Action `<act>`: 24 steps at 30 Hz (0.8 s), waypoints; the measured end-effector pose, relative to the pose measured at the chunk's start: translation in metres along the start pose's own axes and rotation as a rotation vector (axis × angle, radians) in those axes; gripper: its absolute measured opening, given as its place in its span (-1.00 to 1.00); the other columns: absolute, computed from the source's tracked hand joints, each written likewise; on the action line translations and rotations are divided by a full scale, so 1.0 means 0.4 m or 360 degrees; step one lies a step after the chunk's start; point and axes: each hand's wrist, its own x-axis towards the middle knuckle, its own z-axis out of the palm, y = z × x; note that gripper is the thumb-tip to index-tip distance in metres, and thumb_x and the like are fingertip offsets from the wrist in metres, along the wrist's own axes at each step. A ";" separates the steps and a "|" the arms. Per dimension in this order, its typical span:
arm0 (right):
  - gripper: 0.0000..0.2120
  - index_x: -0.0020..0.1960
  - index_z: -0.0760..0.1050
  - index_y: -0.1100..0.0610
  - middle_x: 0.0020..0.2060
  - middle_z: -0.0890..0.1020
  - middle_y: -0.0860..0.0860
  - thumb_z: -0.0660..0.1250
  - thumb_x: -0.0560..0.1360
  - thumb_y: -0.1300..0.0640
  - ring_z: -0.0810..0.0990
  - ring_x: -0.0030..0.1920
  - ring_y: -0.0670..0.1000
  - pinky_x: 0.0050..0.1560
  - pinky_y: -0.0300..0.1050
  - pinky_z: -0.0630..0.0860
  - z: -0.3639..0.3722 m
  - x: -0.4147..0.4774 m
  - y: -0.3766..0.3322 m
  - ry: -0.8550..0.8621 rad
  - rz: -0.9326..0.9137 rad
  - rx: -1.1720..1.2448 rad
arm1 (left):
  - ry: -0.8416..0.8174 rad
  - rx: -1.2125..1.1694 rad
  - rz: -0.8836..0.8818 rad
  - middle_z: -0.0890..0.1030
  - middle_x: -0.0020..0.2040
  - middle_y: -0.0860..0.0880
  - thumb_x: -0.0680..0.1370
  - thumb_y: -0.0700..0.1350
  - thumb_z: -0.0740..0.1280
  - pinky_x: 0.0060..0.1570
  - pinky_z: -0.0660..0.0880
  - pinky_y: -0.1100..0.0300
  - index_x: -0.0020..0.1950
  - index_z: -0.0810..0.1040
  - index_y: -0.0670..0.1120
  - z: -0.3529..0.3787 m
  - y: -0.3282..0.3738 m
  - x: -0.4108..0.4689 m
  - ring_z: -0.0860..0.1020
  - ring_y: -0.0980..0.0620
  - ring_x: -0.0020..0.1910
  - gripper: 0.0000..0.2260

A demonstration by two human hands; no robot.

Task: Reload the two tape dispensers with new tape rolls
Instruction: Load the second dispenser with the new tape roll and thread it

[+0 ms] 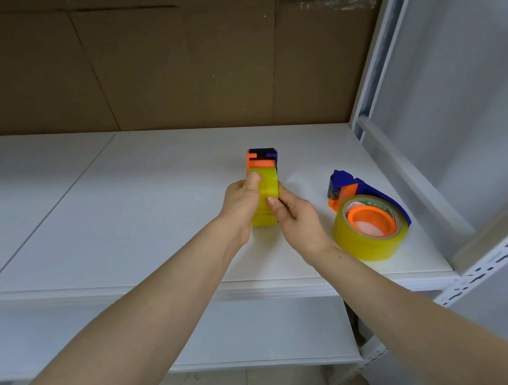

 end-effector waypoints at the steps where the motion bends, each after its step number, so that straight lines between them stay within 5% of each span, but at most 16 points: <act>1: -0.66 0.37 0.36 0.15 0.19 0.57 0.07 0.13 0.61 0.16 0.52 0.16 -0.05 0.07 -0.52 0.42 -0.002 0.000 -0.001 -0.0004 0.0001 -0.0003 | -0.0002 0.0004 0.0003 0.47 -0.33 -0.03 0.60 -0.04 0.11 -0.40 0.35 0.24 -0.27 0.40 -0.06 0.000 -0.001 -0.001 0.43 0.07 -0.36 -0.73; 5: -0.66 0.36 0.36 0.15 0.19 0.58 0.10 0.14 0.60 0.16 0.54 0.19 0.02 0.19 -0.25 0.48 -0.007 -0.001 -0.002 -0.0004 0.0014 0.0017 | -0.0134 -0.0014 0.0081 0.50 -0.29 -0.05 0.57 -0.12 0.13 -0.49 0.41 0.36 -0.16 0.46 -0.12 -0.011 -0.019 0.004 0.46 0.06 -0.35 -0.83; 9: -0.65 0.38 0.35 0.12 0.18 0.56 0.03 0.15 0.60 0.17 0.52 0.17 -0.05 0.12 -0.44 0.44 -0.002 -0.007 -0.002 0.0007 -0.0006 0.0026 | -0.0182 -0.0043 0.0088 0.51 -0.20 -0.10 0.50 -0.20 0.18 -0.32 0.41 0.25 -0.11 0.48 -0.11 -0.019 -0.032 0.003 0.47 0.01 -0.27 -0.90; 15: -0.68 0.34 0.39 0.13 0.16 0.59 0.10 0.16 0.60 0.18 0.54 0.14 -0.02 0.09 -0.42 0.45 0.005 -0.015 0.007 0.0036 -0.0038 -0.0027 | -0.0062 -0.0069 -0.0079 0.55 -0.24 -0.06 0.50 -0.03 0.27 -0.29 0.40 0.22 -0.14 0.52 -0.07 -0.010 -0.016 -0.005 0.49 0.03 -0.30 -0.87; 24: -0.69 0.32 0.42 0.15 0.10 0.61 0.10 0.17 0.59 0.19 0.57 0.08 -0.02 0.04 -0.43 0.47 -0.009 -0.009 -0.001 0.0035 -0.0063 -0.0060 | -0.0177 -0.0045 0.0024 0.50 -0.20 -0.10 0.44 -0.24 0.20 -0.29 0.39 0.23 -0.14 0.47 -0.11 -0.014 -0.026 -0.003 0.46 -0.01 -0.27 -0.91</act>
